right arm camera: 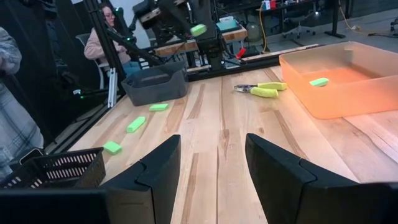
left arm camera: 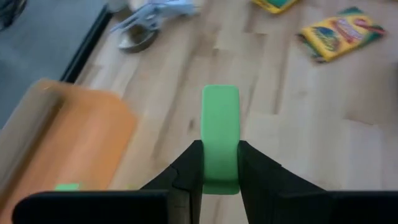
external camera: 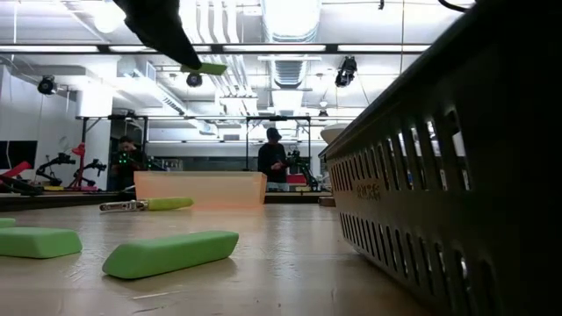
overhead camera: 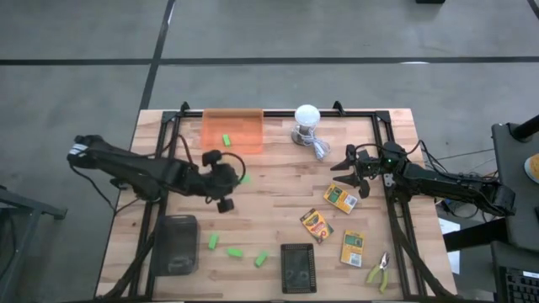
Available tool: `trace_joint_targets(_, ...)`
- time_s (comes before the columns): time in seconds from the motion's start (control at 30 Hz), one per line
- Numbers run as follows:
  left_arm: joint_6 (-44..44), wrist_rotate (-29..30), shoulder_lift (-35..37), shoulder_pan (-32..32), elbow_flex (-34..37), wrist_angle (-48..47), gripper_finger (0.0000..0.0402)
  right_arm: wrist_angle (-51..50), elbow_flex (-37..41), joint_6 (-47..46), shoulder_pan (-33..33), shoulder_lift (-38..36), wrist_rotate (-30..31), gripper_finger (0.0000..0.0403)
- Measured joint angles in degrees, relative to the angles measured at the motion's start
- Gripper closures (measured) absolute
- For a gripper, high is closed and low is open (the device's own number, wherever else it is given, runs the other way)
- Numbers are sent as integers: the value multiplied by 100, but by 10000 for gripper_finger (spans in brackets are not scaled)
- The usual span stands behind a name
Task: Pick & Place School Supplies
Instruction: Put the green eraser into the orange bin
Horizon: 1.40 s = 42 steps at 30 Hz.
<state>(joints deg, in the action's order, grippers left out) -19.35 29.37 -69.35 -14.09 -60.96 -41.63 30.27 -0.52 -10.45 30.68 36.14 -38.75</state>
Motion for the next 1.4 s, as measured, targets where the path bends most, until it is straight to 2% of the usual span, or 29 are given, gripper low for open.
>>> trace_joint_targets(0.17,-15,28,19,544,-61,-149,319,-1,1,-1,0,0,-1,225)
trace_joint_targets(0.33,-10,-18,-17,1402,-64,-110,319,1,0,-1,-2,0,-1,225)
trace_joint_targets(0.67,-227,-759,-230,3459,-64,151,319,1,0,-1,-1,0,0,225)
trace_joint_targets(0.87,-239,-1201,-612,4425,-64,172,319,1,1,-1,-2,0,0,225)
trace_joint_targets(1.1,-234,-1600,-1368,5055,-64,218,319,1,0,-1,-2,0,0,225)
trace_joint_targets(1.4,-31,-1683,-2403,5294,-64,668,319,1,-1,1,-1,0,0,225)
